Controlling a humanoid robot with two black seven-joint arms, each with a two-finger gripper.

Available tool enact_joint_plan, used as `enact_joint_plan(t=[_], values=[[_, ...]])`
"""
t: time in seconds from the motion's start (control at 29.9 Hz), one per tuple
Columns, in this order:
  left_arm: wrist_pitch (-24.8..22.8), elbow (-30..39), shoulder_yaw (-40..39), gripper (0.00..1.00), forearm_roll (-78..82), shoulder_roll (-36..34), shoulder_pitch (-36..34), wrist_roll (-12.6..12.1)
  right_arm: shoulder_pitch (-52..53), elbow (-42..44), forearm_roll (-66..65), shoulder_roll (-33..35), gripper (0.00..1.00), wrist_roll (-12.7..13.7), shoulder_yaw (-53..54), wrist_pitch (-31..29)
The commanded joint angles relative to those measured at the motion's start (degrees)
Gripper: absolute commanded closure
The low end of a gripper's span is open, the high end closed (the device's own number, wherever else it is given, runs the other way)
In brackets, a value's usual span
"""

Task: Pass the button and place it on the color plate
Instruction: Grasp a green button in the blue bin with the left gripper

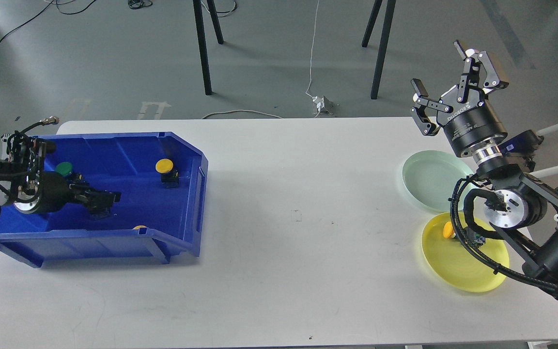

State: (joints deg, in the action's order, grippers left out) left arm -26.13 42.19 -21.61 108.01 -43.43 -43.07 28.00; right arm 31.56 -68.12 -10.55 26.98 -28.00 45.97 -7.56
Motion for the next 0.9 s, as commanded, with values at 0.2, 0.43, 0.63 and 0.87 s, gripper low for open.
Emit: enact_joint_plan(t=[0.2,0.43,0.63,0.87], values=[[0.2,-0.2,0.1,0.08,0.0,-0.3,0.0,0.0,0.0,0.0,0.0,0.0,0.04,0.0,0.1,0.0],[0.3,-0.7,0.0,0.08,-0.2,-0.5,0.0,0.0,0.0,0.0,0.0,0.0,0.04,0.0,0.0,0.0],[0.7,-2.3,0.1,0.08,-0.1,-0.2,0.2,0.0,-0.3,-0.1,0.0,0.0,0.04,0.0,0.1,0.0],[1.9,-4.3,0.1,0.08,-0.1,0.2,0.4,0.0,-0.5,-0.1,0.0,0.0,0.04,0.0,0.0,0.0]])
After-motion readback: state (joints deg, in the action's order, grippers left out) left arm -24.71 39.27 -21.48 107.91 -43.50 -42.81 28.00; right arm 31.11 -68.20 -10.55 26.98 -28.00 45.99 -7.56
